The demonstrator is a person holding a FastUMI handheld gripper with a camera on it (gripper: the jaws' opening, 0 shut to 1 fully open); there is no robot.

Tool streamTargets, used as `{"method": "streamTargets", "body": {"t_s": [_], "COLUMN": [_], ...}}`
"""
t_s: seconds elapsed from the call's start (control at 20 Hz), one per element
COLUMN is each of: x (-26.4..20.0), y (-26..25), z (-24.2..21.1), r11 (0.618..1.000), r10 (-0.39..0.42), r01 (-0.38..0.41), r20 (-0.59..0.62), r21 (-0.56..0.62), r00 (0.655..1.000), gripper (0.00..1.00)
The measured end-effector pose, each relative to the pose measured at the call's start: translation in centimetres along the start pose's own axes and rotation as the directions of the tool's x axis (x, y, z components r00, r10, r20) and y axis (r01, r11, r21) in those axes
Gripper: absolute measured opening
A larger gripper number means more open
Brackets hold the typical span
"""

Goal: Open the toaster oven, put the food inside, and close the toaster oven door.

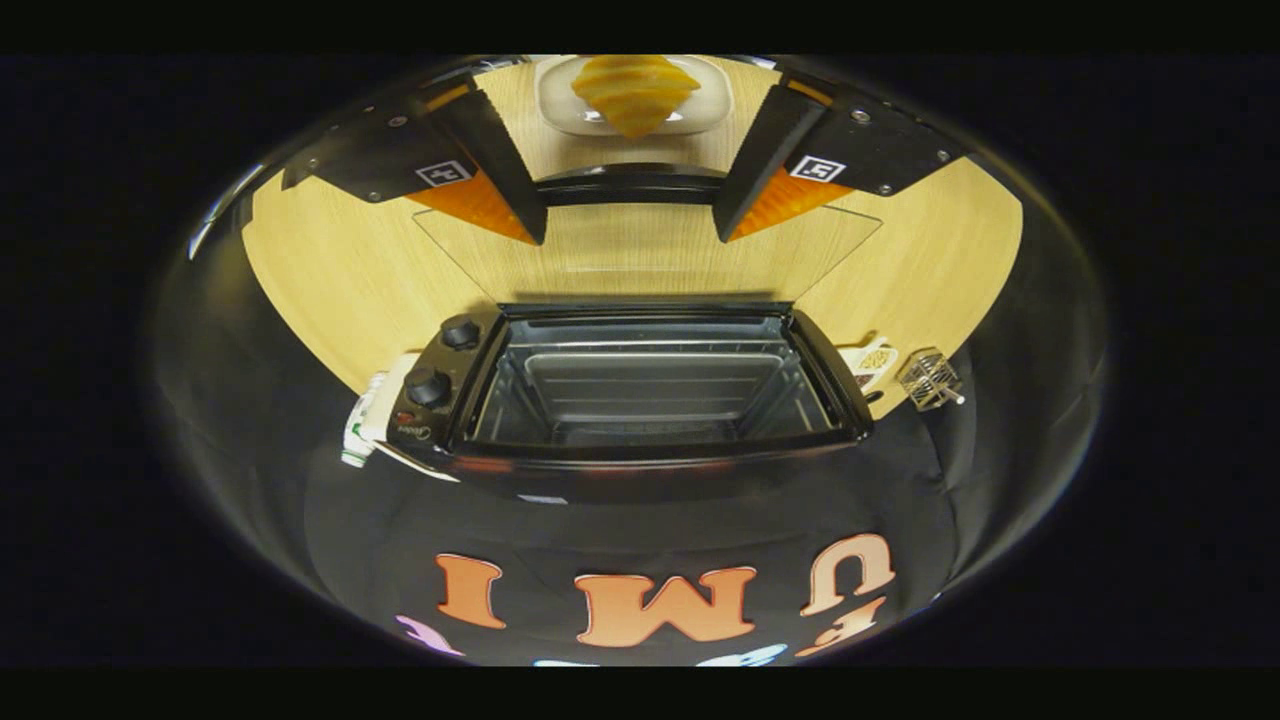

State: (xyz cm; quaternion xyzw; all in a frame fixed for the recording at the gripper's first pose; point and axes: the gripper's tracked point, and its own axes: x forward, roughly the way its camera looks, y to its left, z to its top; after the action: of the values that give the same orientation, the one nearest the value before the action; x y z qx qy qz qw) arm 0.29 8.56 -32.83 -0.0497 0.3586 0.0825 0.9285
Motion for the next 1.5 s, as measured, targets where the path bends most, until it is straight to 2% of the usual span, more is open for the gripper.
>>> {"method": "streamTargets", "body": {"t_s": [0.4, 0.65, 1.05, 1.3, 1.5], "x": [1.9, 2.0, -3.3, -6.7, -8.1], "y": [-0.2, -0.3, -1.2, -0.7, 0.3], "z": [-4.6, -4.8, -5.7, -8.5, -11.7], "r11": [1.0, 1.0, 1.0, 0.997, 0.998], "r10": [-0.011, -0.01, -0.02, -0.014, -0.001], "r01": [0.01, 0.01, 0.017, 0.004, -0.012], "r20": [-0.114, -0.106, -0.11, -0.139, -0.193], "r21": [-0.006, -0.004, -0.022, -0.075, -0.068], "r00": [0.993, 0.994, 0.994, 0.99, 0.981], "gripper": [0.99, 0.99, 0.99, 0.99, 0.99]}}
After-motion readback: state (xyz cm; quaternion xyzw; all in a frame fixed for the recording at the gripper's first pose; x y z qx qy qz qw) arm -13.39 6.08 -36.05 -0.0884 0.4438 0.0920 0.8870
